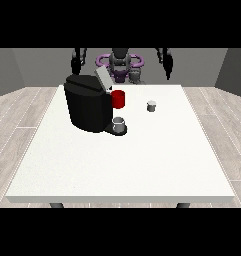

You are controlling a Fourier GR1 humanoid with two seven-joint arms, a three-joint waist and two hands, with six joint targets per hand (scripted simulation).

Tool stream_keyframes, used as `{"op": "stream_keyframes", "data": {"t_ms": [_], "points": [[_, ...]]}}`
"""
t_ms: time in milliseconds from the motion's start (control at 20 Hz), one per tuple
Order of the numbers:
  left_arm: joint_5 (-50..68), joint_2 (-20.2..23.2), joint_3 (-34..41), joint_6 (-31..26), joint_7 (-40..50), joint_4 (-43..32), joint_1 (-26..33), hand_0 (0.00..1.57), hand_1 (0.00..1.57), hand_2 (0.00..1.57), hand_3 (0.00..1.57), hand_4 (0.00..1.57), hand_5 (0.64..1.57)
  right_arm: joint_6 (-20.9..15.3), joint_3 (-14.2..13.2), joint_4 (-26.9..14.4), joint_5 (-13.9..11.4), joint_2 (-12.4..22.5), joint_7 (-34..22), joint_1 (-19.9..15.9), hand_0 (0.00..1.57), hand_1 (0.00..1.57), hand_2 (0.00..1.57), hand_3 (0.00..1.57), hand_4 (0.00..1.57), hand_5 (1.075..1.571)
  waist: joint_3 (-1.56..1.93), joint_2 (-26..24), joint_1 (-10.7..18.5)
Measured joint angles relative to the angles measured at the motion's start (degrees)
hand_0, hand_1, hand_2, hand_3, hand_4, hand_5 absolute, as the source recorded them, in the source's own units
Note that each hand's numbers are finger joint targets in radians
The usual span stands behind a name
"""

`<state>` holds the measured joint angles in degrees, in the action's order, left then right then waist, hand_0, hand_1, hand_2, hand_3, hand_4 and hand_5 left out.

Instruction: Insert the coffee pod into the coffee machine and close the lid

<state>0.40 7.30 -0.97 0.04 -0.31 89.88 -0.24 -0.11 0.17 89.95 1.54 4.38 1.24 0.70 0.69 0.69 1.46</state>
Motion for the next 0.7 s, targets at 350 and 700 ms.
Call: {"op": "stream_keyframes", "data": {"t_ms": [350, 700], "points": [[-5.37, 4.69, -3.68, -4.77, -3.62, 1.49, 0.71, 0.0, 0.0, 0.0, 0.0, 0.0, 1.571, -1.75, -2.39, -3.27, -1.5, 1.22, 0.12, -1.08, 0.0, 0.0, 0.0, 0.0, 0.0, 1.571, -0.55, -1.26, 0.33], [-11.94, 10.31, -3.79, -6.88, -4.51, -2.0, -3.87, 0.0, 0.0, 0.0, 0.0, 0.0, 1.571, -7.33, -1.62, -3.13, -7.82, 1.09, 1.03, -3.28, 0.0, 0.0, 0.0, 0.0, 0.0, 1.571, -0.66, 1.04, -3.16]]}}
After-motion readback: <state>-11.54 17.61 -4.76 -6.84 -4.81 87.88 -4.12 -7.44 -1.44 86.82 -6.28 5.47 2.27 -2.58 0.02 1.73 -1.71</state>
